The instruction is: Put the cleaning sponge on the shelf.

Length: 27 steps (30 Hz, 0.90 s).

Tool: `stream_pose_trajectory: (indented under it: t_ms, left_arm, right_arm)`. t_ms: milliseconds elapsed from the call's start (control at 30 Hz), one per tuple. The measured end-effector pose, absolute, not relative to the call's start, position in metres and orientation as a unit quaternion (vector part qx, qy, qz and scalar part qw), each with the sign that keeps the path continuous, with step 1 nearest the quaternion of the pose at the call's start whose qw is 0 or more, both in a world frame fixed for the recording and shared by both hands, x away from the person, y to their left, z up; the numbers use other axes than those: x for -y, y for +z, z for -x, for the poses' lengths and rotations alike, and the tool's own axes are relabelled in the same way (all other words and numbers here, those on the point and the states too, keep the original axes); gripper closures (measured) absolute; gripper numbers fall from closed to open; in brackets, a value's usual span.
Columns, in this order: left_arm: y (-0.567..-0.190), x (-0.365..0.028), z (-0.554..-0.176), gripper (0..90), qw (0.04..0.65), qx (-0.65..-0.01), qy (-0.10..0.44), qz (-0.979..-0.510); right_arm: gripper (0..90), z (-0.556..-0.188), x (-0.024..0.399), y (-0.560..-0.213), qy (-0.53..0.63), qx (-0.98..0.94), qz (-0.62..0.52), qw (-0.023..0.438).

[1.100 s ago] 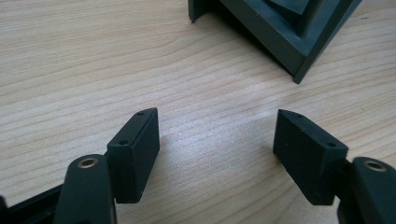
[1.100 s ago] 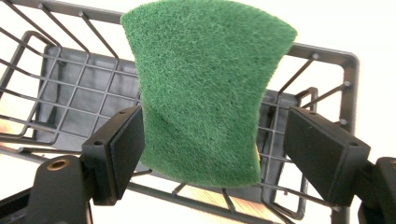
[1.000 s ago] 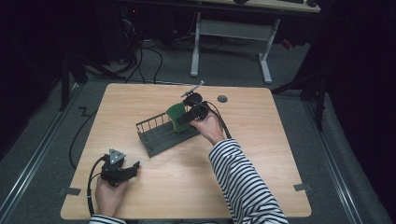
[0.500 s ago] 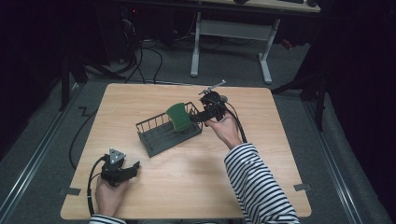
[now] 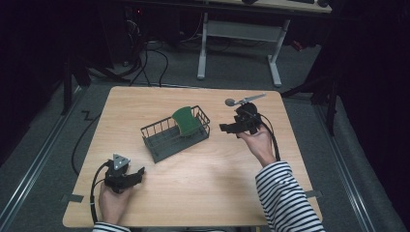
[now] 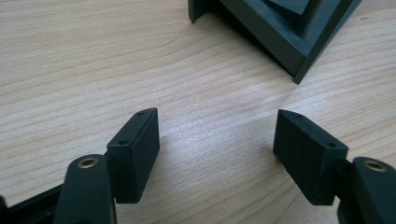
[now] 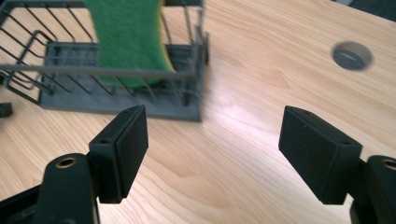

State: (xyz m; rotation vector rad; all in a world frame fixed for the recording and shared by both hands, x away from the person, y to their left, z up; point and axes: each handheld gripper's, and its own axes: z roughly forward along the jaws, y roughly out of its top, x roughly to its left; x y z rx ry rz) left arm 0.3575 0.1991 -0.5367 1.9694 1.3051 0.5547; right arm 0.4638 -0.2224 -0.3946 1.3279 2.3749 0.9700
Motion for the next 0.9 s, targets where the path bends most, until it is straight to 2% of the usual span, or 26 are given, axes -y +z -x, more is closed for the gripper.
stream_pose_trajectory:
  t_ms: [367,567,900]
  left_arm:
    - [-0.537,-0.198,-0.357,31.4,0.346,-0.501,0.216,-0.763]
    - [-0.537,-0.198,-0.358,31.1,0.346,-0.501,0.216,-0.763]
    - [-0.537,-0.198,-0.358,30.8,0.347,-0.501,0.216,-0.763]
  right_arm:
    - [26.8,-0.428,0.278,-0.416,0.333,-0.792,-0.491,0.149]
    - [28.8,-0.401,0.306,-0.461,0.316,-0.773,-0.521,0.174]
    - [30.1,-0.369,0.334,-0.517,0.313,-0.731,-0.564,0.223]
